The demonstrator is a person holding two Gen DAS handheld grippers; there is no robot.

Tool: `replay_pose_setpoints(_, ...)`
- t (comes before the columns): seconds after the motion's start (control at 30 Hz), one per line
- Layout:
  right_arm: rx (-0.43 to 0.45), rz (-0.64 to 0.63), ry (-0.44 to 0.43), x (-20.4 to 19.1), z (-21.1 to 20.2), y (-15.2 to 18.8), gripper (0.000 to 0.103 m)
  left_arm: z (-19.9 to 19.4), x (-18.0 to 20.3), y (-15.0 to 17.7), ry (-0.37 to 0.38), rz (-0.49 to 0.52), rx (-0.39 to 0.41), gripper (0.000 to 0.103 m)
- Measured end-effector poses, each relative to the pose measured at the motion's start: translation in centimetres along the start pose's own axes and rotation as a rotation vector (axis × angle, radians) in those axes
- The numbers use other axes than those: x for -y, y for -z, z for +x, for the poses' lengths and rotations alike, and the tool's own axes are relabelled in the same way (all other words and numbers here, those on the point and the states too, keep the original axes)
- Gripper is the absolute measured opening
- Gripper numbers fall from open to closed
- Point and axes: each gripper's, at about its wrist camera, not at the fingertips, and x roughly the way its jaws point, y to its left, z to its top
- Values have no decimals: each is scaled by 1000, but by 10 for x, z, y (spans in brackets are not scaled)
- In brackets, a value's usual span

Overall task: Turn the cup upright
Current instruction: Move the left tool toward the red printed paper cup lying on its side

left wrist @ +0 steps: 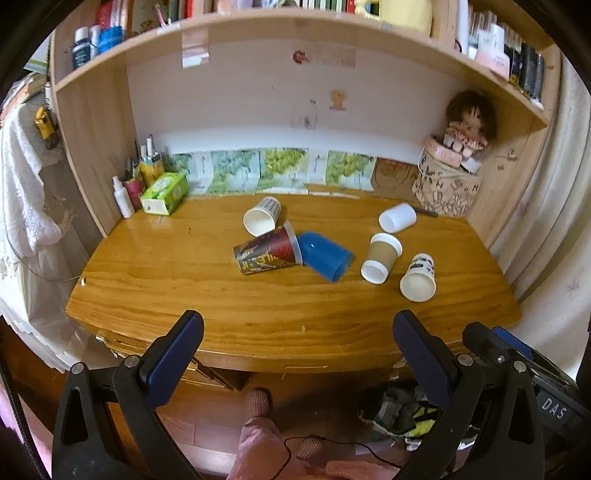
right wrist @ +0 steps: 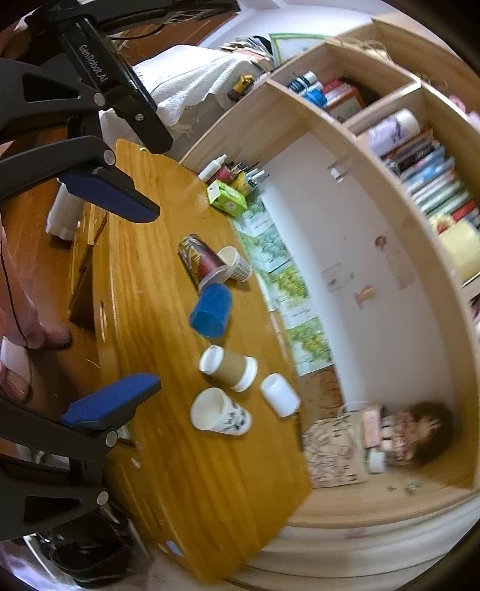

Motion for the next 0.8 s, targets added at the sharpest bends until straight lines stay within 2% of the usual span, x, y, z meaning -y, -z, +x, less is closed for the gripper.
replay_pose_setpoints(0.27,-104,99,8,7,39,-5,84,42,-7,-17,23,52,-112,102)
replay_pose_setpoints(0.5,-154,225,25,12,76,-20,84,74,-20,-44,60,116,-174,102)
replay_pose_setpoints(0.8,-273,471,8,23,139,-27,84,123,-24,-75,149,280,-290,102)
